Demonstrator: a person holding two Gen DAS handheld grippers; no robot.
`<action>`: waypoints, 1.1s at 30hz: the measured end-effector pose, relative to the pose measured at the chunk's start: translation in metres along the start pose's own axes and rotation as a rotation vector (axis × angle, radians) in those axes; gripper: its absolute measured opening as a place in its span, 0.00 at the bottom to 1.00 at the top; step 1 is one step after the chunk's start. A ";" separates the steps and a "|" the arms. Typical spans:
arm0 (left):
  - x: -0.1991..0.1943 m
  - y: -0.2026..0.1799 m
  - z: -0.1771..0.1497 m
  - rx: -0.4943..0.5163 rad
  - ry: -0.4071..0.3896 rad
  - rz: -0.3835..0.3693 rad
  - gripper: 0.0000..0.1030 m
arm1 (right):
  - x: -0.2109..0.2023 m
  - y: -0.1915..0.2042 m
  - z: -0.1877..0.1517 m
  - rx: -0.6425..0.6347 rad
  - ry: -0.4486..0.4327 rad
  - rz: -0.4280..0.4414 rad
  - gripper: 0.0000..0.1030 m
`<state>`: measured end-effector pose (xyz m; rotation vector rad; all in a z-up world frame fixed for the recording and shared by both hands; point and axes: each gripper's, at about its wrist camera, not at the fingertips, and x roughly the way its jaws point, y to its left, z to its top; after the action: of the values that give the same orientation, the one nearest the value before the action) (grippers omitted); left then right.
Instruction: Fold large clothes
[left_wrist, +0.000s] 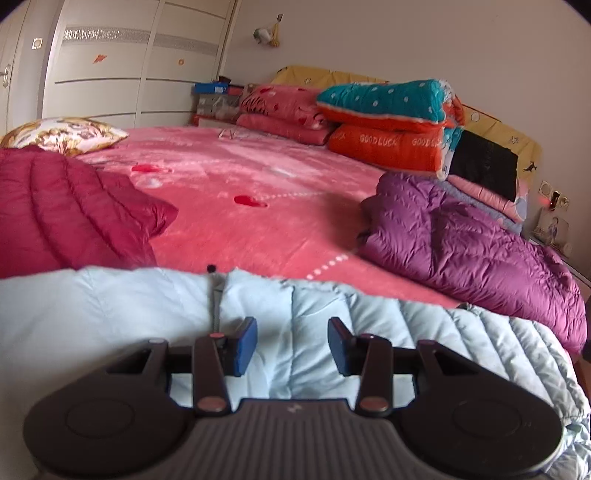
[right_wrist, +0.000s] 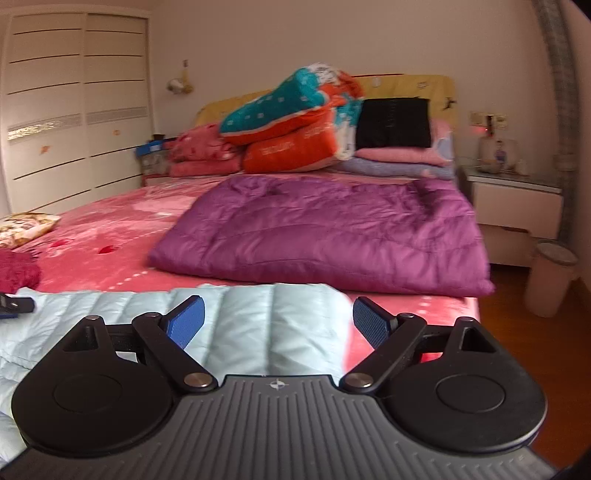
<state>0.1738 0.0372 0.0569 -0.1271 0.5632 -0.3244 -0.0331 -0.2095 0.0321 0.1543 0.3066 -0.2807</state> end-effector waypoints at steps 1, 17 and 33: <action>0.002 0.000 -0.001 0.006 0.004 -0.003 0.41 | 0.007 0.003 0.001 0.000 0.004 0.026 1.00; 0.018 -0.018 -0.029 0.107 0.110 -0.047 0.54 | 0.092 0.013 -0.009 -0.087 0.256 -0.014 1.00; 0.023 -0.020 -0.046 0.130 0.077 -0.040 0.56 | 0.095 0.009 -0.028 -0.093 0.270 -0.044 1.00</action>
<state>0.1621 0.0092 0.0111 -0.0008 0.6144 -0.4054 0.0487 -0.2189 -0.0229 0.0940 0.5903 -0.2885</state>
